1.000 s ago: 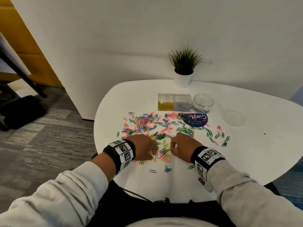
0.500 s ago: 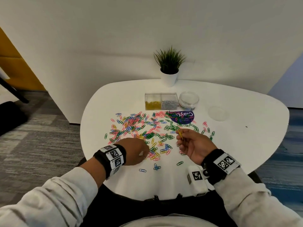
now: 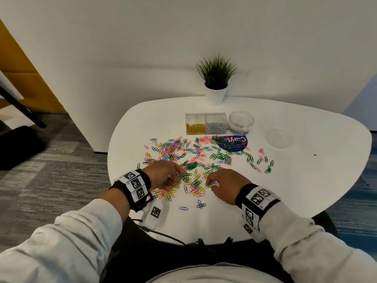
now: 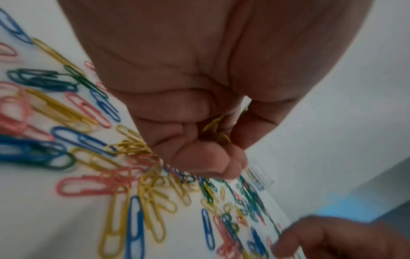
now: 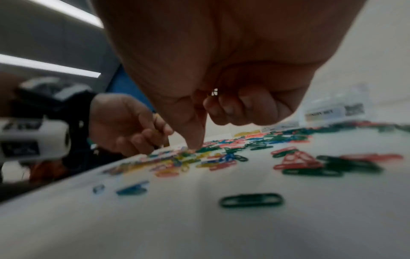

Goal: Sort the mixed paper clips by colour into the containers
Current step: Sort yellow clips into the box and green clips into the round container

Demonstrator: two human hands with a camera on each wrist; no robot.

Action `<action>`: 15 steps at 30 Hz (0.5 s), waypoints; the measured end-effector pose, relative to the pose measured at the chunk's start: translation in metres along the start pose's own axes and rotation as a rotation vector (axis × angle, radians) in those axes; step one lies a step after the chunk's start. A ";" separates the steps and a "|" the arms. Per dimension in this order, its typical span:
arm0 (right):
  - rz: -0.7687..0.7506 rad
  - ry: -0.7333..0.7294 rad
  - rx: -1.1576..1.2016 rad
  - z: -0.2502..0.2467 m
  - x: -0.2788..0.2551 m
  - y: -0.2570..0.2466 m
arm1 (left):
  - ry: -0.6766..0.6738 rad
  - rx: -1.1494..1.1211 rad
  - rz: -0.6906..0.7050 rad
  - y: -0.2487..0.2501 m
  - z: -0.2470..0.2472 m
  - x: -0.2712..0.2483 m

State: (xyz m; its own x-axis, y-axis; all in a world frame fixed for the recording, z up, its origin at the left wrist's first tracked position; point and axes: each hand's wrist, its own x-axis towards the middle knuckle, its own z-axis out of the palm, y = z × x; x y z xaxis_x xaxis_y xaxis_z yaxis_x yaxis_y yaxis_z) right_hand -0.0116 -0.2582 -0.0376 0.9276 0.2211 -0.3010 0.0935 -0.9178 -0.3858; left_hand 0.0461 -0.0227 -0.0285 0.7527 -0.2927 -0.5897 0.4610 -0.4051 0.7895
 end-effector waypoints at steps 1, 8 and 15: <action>-0.009 -0.021 -0.049 0.000 0.002 0.000 | 0.010 0.051 -0.014 -0.001 0.003 0.001; -0.069 0.028 -0.193 0.012 0.011 0.004 | -0.086 0.975 0.326 0.007 0.035 0.000; -0.086 0.069 -0.173 0.017 0.011 0.008 | 0.009 1.416 0.396 -0.002 0.060 0.006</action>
State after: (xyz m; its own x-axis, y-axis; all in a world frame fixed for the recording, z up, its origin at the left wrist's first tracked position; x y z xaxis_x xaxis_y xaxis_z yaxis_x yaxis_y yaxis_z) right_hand -0.0071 -0.2572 -0.0583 0.9357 0.2830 -0.2107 0.2282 -0.9409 -0.2504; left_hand 0.0215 -0.0757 -0.0436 0.7224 -0.5816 -0.3741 -0.6029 -0.7946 0.0711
